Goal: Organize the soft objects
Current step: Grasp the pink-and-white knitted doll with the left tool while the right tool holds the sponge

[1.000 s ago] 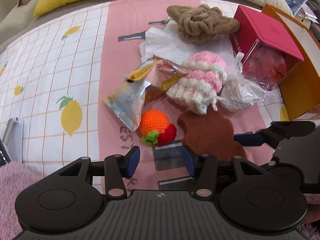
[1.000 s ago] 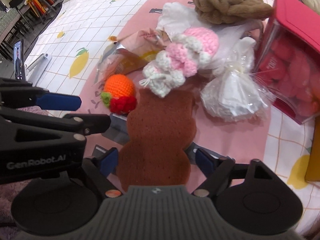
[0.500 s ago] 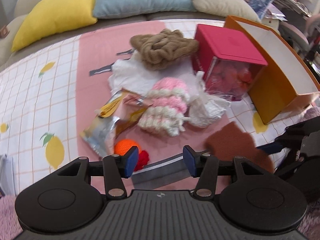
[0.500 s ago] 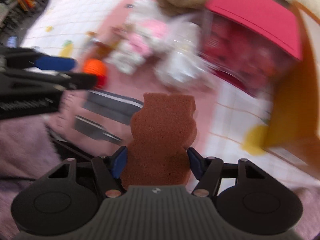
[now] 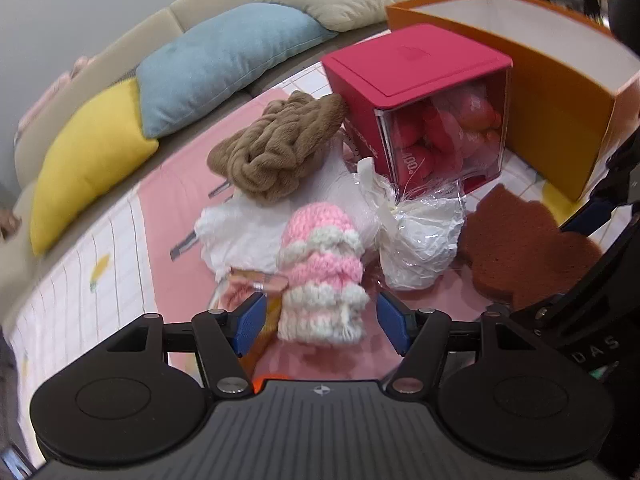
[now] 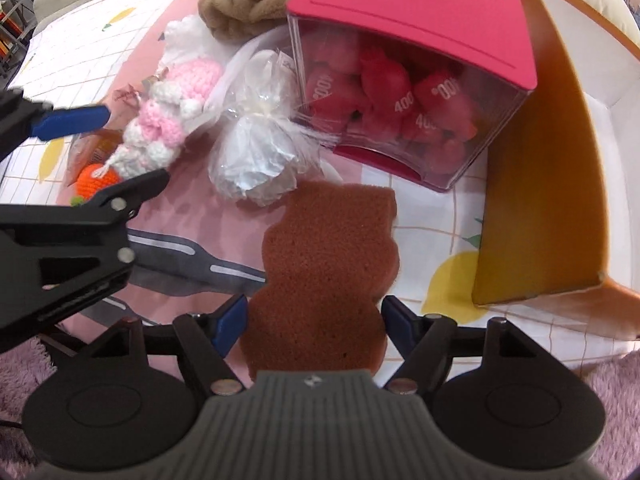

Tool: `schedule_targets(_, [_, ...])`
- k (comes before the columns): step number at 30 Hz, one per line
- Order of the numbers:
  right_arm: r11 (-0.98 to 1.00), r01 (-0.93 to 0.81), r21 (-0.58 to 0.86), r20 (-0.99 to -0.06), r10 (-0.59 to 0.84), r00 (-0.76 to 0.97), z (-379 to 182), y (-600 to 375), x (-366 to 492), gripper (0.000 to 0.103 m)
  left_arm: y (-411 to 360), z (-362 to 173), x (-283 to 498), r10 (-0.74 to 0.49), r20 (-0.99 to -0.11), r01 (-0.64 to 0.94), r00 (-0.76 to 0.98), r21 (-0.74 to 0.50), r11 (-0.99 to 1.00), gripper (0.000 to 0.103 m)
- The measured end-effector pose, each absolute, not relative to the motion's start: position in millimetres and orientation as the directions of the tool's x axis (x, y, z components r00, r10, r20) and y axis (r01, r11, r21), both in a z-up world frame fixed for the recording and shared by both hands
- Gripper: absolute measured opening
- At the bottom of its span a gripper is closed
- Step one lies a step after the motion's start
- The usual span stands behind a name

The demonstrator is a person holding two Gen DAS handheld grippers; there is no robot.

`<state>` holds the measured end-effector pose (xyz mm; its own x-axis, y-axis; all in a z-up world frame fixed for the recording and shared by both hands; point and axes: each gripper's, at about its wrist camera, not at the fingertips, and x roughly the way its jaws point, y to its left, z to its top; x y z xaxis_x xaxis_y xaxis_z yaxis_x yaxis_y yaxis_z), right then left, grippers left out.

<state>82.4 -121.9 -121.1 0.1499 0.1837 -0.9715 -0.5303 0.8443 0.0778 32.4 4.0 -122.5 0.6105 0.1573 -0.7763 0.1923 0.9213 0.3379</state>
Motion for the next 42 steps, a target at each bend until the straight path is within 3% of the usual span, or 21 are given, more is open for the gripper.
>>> schedule_targets(5, [0.855, -0.515, 0.071, -0.970, 0.179, 0.164, -122.6, -122.1, 84.2, 0.080, -3.2, -135.6, 43.5, 0.204, -0.783, 0.228, 0.588, 0.403, 0.887, 0.070])
schedule_targets(7, [0.852, -0.516, 0.087, -0.967, 0.198, 0.163, -121.9, -123.2, 85.3, 0.080, -3.3, -138.7, 44.7, 0.209, -0.784, 0.233, 0.584, 0.409, 0.882, 0.062])
schedule_targets(8, [0.853, -0.512, 0.099, -0.964, 0.210, 0.164, -120.9, -124.5, 85.9, 0.079, -3.2, -139.8, 45.3, 0.214, -0.784, 0.233, 0.582, 0.413, 0.880, 0.052])
schedule_targets(12, [0.856, -0.508, 0.100, -0.960, 0.216, 0.175, -120.3, -128.0, 88.1, 0.065, -2.1, -136.7, 41.9, 0.208, -0.780, 0.223, 0.591, 0.406, 0.886, 0.035])
schedule_targets(15, [0.858, -0.502, 0.108, -0.957, 0.226, 0.180, -118.0, -131.1, 88.2, 0.056, 0.1, -127.4, 38.5, 0.180, -0.787, 0.201, 0.590, 0.360, 0.911, 0.031])
schedule_targets(16, [0.861, -0.498, 0.106, -0.956, 0.226, 0.187, -115.4, -133.2, 88.1, 0.044, 2.3, -122.7, 36.5, 0.163, -0.794, 0.189, 0.586, 0.329, 0.925, 0.031])
schedule_targets(19, [0.866, -0.489, 0.102, -0.952, 0.228, 0.205, -107.0, -139.6, 89.3, 0.026, 7.7, -107.8, 29.4, 0.118, -0.806, 0.147, 0.580, 0.247, 0.958, 0.030])
schedule_targets(22, [0.872, -0.471, 0.133, -0.947, 0.252, 0.198, -100.8, -147.0, 91.8, 0.019, 12.7, -94.0, 20.9, 0.077, -0.812, 0.109, 0.579, 0.170, 0.979, 0.030])
schedule_targets(24, [0.877, -0.456, 0.153, -0.941, 0.269, 0.202, -98.5, -150.4, 92.3, 0.026, 17.0, -84.5, 15.4, 0.047, -0.819, 0.076, 0.572, 0.110, 0.991, 0.030])
schedule_targets(25, [0.883, -0.444, 0.154, -0.941, 0.268, 0.207, -98.3, -150.3, 92.4, 0.050, 17.8, -80.5, 14.1, 0.032, -0.822, 0.065, 0.568, 0.084, 0.994, 0.030])
schedule_targets(27, [0.887, -0.430, 0.165, -0.940, 0.274, 0.203, -98.8, -148.3, 92.0, 0.075, 17.3, -76.1, 10.1, 0.019, -0.833, 0.051, 0.553, 0.057, 0.997, 0.030])
schedule_targets(33, [0.878, -0.468, 0.095, -0.958, 0.209, 0.197, -119.6, -124.7, 86.2, 0.081, 18.0, -76.7, 5.6, -0.006, -0.860, 0.017, 0.510, 0.003, 1.000, 0.030])
schedule_targets(39, [0.873, -0.477, 0.104, -0.958, 0.217, 0.188, -128.2, -123.7, 85.1, 0.065, 19.0, -68.5, 4.0, -0.020, -0.854, 0.008, 0.520, -0.019, 1.000, 0.030])
schedule_targets(42, [0.877, -0.464, 0.125, -0.953, 0.236, 0.190, -117.8, -131.7, 83.4, 0.063, 18.7, -62.2, 1.9, -0.022, -0.848, 0.003, 0.530, -0.025, 1.000, 0.030])
